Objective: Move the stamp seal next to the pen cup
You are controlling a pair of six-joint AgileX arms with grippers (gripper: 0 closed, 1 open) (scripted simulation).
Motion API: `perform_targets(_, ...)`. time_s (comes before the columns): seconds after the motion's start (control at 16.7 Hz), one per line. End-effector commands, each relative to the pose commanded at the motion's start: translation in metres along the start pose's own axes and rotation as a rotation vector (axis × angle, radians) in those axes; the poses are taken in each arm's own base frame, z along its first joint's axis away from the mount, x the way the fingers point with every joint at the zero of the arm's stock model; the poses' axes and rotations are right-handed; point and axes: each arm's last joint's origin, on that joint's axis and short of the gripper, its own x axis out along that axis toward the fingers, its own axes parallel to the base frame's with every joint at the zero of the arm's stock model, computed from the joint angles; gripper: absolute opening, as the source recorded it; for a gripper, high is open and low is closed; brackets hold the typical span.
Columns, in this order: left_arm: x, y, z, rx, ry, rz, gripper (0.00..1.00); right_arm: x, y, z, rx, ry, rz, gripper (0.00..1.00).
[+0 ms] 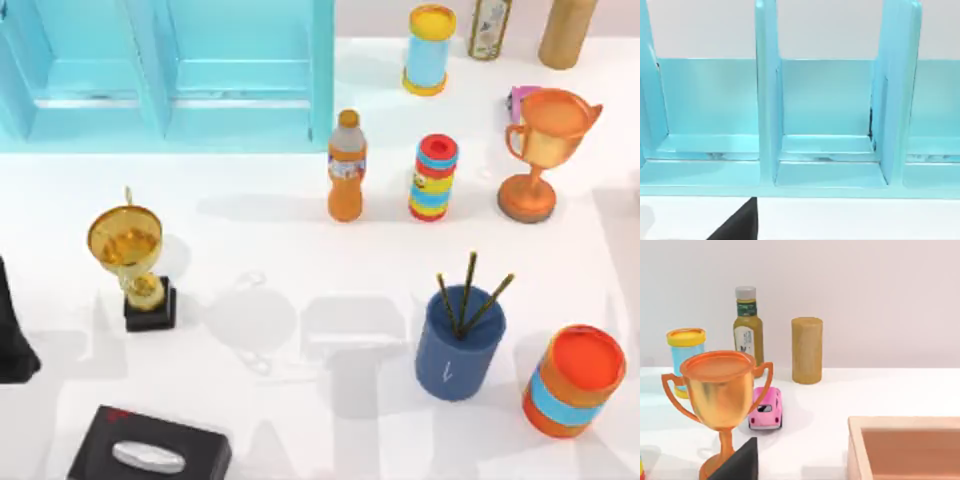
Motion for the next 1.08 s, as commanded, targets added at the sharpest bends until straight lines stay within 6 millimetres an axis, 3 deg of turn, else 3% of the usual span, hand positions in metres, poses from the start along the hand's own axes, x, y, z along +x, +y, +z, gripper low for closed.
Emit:
perform_targets(0.3, 0.000, 0.002, 0.011, 0.013, 0.055, 0.016, 1.00, 0.000, 0.000, 0.000, 0.000, 0.000, 0.000, 1.00)
perform_targets(0.6, 0.014, 0.009, 0.064, 0.057, 0.310, 0.058, 1.00, 0.000, 0.000, 0.000, 0.000, 0.000, 0.000, 1.00)
perform_targets(0.84, 0.058, 0.021, 0.101, 0.082, 0.677, 0.074, 1.00, 0.000, 0.000, 0.000, 0.000, 0.000, 0.000, 1.00)
perform_targets(1.08, 0.124, 0.043, 0.107, 0.075, 1.087, 0.056, 1.00, 0.000, 0.000, 0.000, 0.000, 0.000, 0.000, 1.00)
